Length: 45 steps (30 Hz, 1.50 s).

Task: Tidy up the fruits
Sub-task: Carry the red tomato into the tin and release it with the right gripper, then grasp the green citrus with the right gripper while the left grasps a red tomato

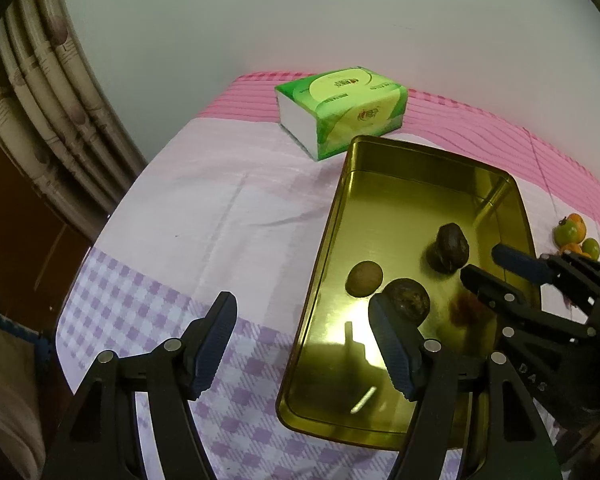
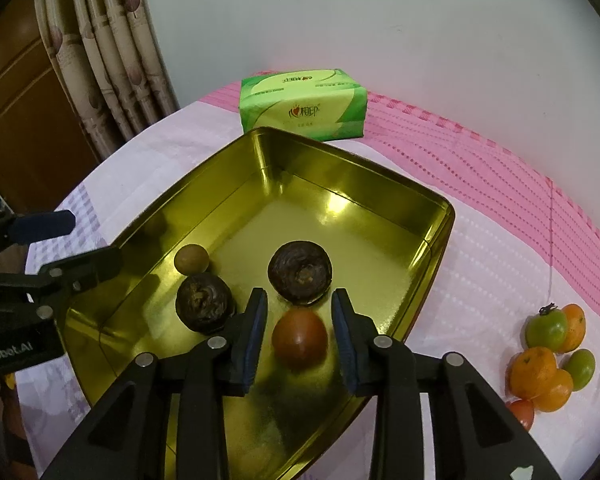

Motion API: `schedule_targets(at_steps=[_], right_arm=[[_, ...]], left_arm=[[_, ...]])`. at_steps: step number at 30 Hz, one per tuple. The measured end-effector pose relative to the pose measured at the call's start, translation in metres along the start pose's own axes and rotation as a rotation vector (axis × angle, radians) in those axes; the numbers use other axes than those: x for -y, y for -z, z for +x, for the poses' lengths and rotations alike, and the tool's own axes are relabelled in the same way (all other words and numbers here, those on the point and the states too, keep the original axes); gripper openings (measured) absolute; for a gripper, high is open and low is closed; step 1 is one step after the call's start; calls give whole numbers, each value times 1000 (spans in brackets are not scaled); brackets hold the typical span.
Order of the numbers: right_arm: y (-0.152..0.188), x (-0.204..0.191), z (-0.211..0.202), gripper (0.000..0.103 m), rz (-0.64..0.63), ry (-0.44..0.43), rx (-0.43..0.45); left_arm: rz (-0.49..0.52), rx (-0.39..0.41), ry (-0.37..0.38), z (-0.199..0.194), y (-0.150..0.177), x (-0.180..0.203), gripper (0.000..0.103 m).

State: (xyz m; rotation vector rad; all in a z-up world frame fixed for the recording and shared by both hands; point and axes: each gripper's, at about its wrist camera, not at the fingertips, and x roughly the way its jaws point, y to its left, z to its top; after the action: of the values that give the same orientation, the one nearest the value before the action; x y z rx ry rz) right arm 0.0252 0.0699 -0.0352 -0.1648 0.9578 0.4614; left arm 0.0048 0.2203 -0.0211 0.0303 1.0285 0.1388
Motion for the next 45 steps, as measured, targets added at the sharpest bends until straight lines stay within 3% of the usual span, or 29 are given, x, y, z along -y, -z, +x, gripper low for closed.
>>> schedule_targets(at_steps=[10, 14, 22, 31, 38, 45], right_arm=[[5, 27, -50, 37, 75, 12, 97], [28, 65, -79, 38, 124, 92, 126], [85, 160, -107, 38, 272, 265, 83], [118, 199, -86, 38, 322, 267, 42], [108, 207, -63, 38, 293, 242, 42], [93, 208, -45, 38, 258, 229, 62]], left_arm=[[24, 3, 3, -1, 2, 7, 69], [23, 14, 11, -3, 2, 7, 69], [15, 20, 54, -7, 3, 14, 69], [67, 54, 126, -21, 7, 46, 69], [123, 48, 208, -38, 7, 89, 69], [177, 42, 236, -43, 6, 137, 69]])
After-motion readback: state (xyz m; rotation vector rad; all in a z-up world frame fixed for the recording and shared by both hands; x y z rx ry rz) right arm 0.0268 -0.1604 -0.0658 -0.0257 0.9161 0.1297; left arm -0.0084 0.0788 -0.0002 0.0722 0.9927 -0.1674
